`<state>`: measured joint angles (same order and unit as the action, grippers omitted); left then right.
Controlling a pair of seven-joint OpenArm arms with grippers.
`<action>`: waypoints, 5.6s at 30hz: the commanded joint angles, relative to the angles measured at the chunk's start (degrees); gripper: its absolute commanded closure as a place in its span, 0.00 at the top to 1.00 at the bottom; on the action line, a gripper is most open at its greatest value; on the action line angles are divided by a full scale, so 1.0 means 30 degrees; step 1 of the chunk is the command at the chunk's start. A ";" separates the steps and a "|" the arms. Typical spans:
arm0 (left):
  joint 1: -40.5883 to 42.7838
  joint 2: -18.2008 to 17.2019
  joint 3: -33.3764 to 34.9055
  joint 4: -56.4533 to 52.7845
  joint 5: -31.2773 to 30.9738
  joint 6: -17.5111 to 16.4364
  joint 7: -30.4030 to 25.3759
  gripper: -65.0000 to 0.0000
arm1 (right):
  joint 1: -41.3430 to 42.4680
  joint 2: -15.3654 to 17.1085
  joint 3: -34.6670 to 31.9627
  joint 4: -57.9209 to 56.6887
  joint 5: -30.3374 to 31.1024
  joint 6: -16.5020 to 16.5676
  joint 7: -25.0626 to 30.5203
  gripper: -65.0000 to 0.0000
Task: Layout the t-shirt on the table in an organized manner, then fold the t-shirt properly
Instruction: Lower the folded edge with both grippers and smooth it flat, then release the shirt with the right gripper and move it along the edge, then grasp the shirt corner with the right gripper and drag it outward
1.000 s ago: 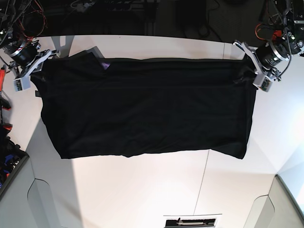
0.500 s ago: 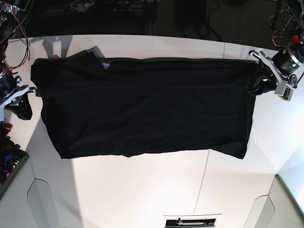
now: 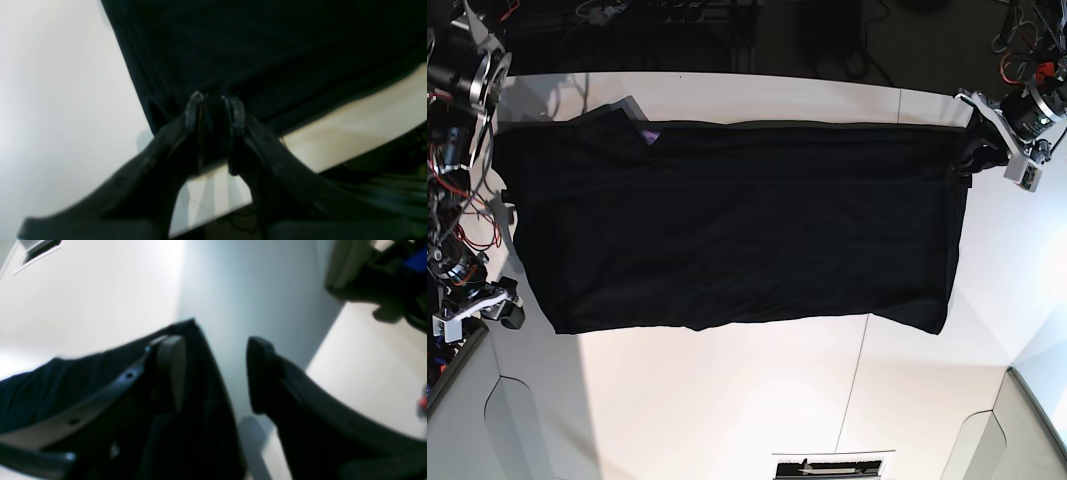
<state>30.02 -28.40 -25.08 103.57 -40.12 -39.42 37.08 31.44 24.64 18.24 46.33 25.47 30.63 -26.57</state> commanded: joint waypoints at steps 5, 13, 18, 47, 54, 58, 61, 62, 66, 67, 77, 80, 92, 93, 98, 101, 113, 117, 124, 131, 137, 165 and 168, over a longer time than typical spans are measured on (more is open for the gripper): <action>-0.0058 -0.0248 -0.0153 0.0240 -0.0423 -0.0194 -0.0736 0.22 | 0.2098 0.0087 -0.1239 -0.3577 -0.0532 -0.0073 0.1253 0.46; -0.0102 0.0255 -0.0146 0.0240 -0.0350 -0.0194 -0.0991 0.22 | 0.1960 -0.0699 -0.1960 -0.3876 -0.1209 0.0277 0.0911 0.46; -0.0095 0.0248 -0.0146 0.0240 0.0568 -0.0194 -0.0911 0.22 | 0.1945 -0.0270 -0.1931 -0.1450 -0.0612 0.0233 -0.1246 0.46; -0.2535 -0.0430 -0.0146 -0.3905 0.0364 -0.0194 -0.2084 0.14 | -0.7118 -0.0248 -0.0962 1.0943 0.4699 0.0772 -0.8604 0.00; -0.4109 -0.0663 0.0852 -0.5595 -0.0248 -0.0194 -0.2149 0.11 | -0.8233 -0.1253 -0.0962 1.0739 0.3534 0.0729 -0.7912 0.00; -0.4779 -0.0685 0.2375 -0.6914 -0.0087 -0.0194 -0.2149 0.11 | -0.8852 -0.1508 -0.0962 1.0622 0.3446 0.0729 -0.7621 0.00; -0.5085 -0.0678 0.3155 -0.7759 0.0554 -0.0194 -0.2237 0.11 | -0.9194 -0.1610 -0.0962 1.0622 0.3359 0.0729 -0.7628 0.00; -0.5085 -0.0678 0.3249 -0.7919 0.0641 -0.0194 -0.2229 0.11 | -0.9377 -0.1603 -0.0954 1.0630 0.3351 0.0729 -0.7621 0.00; -0.4597 -0.0699 0.3104 -0.7956 0.0663 -0.0194 -0.2011 0.11 | -1.0134 -0.1596 -0.0954 1.0659 0.3293 0.0729 -0.7628 0.00; -0.4422 -0.0699 0.3009 -0.7956 0.0554 -0.0194 -0.1974 0.11 | -1.0353 -0.1588 -0.0954 1.0681 0.3293 0.0729 -0.7643 0.00; -0.1719 -0.0648 0.2062 -0.6171 -0.1632 -0.0194 -0.1588 0.11 | -1.2116 -0.1552 0.0423 1.2189 0.3366 0.0736 -0.7650 0.00; -0.1472 -0.0641 0.2062 -0.5304 -0.1632 -0.0194 -0.1566 0.11 | -1.2131 -0.1545 0.1151 1.2764 0.3534 0.0729 -0.7643 0.00; -0.1457 -0.1457 0.0780 -0.2900 -0.1712 -0.0194 -0.0685 0.11 | -1.1774 -0.1377 0.2936 1.4885 0.4022 0.0729 -0.6492 0.00; -0.1421 -0.1683 0.0780 -0.2900 -0.1719 -0.0194 -0.0634 0.11 | -1.1511 -0.1268 0.3140 1.4877 0.4014 0.0714 -0.6411 0.00; -0.1450 -0.2718 0.0780 -0.2900 -0.3133 -0.0194 -0.0554 0.11 | -0.9792 -0.0933 0.3679 1.4491 0.3082 0.0240 -0.4481 0.05; -0.1872 -0.2812 0.0787 -0.2900 -0.3461 -0.0194 -0.0561 0.11 | -0.8247 -0.0692 0.3657 1.3187 0.2397 -0.0022 -0.3716 0.34; -0.2222 -0.2812 0.0889 -0.2943 -0.3337 -0.0194 -0.0131 0.11 | -0.0321 -0.0685 0.3621 0.0678 -0.0357 -0.0554 -0.1413 0.52; -0.2222 -0.2812 0.0889 -0.2943 -0.3344 -0.0194 -0.0211 0.11 | 0.0066 -0.1231 0.3483 -0.1399 -0.0364 0.0051 -0.1413 0.52; -0.2222 -0.2812 0.0889 -0.2943 -0.3322 -0.0194 -0.0262 0.11 | -0.0219 -0.2506 0.3381 -0.1552 0.0240 0.0743 -0.1421 0.52; -0.2113 -0.2812 0.0889 -0.2951 -0.3271 -0.0194 -0.0270 0.11 | -0.0226 -0.2827 0.3381 -0.1020 0.0146 0.0831 -0.1443 0.33; -0.2113 -0.2812 0.0889 -0.2951 -0.3279 -0.0194 -0.0270 0.11 | -0.0226 -0.2820 0.3381 -0.0153 0.0692 0.0860 -0.3249 0.00; -0.1639 -0.2812 0.0896 -0.2958 -0.2973 -0.0194 -0.0284 0.11 | -1.0637 -0.2878 -0.3308 1.5373 0.3373 0.0925 -0.6382 0.46; -0.1639 -0.2812 0.0889 -0.2958 -0.2958 -0.0194 -0.0277 0.11 | -1.0484 -0.2878 -0.3242 1.5424 0.3366 0.0918 -0.5268 0.51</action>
<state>25.23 -35.57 -21.82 94.00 -48.03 -39.66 37.30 -1.04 15.40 8.14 91.33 34.65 33.23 -43.79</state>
